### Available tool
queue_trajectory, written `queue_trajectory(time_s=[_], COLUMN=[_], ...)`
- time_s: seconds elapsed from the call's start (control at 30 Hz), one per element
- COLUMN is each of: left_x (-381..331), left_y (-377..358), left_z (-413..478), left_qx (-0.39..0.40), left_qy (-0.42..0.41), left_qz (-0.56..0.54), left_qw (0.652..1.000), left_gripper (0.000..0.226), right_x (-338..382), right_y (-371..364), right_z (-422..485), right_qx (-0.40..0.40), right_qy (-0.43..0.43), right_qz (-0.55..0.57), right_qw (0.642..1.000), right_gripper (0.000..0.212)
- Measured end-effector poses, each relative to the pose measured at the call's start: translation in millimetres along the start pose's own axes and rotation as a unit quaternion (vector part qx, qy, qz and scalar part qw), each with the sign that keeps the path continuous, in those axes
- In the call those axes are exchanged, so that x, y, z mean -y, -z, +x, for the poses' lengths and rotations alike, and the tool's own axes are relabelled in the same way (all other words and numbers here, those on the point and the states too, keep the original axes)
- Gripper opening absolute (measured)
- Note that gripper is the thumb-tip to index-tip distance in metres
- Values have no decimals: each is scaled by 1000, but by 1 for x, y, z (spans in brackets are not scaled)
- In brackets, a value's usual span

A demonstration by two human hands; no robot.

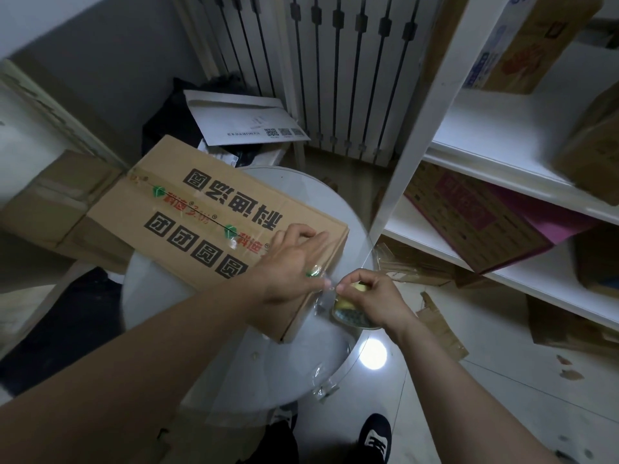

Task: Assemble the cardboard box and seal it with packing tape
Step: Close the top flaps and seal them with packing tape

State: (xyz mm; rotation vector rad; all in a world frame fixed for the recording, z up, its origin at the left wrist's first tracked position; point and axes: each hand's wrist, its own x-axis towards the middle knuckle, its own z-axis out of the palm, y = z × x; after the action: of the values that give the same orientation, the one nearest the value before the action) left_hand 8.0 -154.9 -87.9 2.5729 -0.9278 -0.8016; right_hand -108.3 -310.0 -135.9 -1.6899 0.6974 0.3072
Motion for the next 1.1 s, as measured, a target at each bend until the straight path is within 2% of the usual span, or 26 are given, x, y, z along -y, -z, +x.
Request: queue_trajectory(time_s=[0.17,0.23,0.27,0.43,0.67,0.8,0.87,0.93,1.1], left_x=[-6,-2,1,3,4,12,20,27,38], left_y=[-23,-28,-29,-29,-18,-12,-8,-6,-1], left_z=[-2,0,2,8,7,3,0,-4,-11], left_qx=[-75,-82,-73,-38,-22,-20,-21,-22,-5], left_qy=[6,26,35,53,76,82,87,90,97], left_qz=[130,99,87,79,79,91,95,92,85], left_qw=[989,991,993,995,994,992,991,991,992], left_gripper=[85,75,73,83,93,95,96,99,109], right_x=[-4,-7,-9,-11,-3,6,10,12,13], right_y=[-9,-9,-9,-12,-15,-23,-27,-31,-41], right_z=[1,1,1,2,-2,-5,-4,-2,3], right_qx=[-20,-20,-17,-8,13,21,41,57,44], right_qy=[-6,-12,-19,-11,12,20,18,23,25], right_qz=[4,4,8,75,110,88,71,29,-122], right_qw=[1000,1000,1000,997,994,996,996,998,991], right_gripper=[25,37,37,20,33,38,24,8,9])
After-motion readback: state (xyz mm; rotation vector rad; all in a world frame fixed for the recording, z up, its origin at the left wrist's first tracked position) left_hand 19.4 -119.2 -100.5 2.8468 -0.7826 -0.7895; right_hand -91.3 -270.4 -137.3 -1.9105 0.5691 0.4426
